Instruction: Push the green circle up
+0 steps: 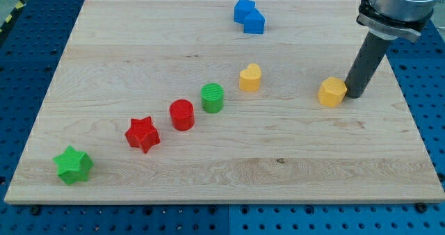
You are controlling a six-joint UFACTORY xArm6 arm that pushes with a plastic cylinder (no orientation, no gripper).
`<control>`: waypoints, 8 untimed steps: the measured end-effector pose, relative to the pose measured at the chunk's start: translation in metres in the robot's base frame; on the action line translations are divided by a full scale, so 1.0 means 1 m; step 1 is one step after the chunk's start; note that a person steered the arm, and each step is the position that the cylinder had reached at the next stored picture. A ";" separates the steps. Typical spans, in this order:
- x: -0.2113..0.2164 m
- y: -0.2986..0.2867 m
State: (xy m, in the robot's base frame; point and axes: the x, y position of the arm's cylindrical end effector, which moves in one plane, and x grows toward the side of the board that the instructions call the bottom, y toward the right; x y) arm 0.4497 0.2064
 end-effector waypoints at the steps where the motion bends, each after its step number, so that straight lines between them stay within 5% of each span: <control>1: 0.000 -0.014; 4: 0.002 -0.079; 8: 0.045 -0.048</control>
State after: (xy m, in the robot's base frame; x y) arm 0.4943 0.1581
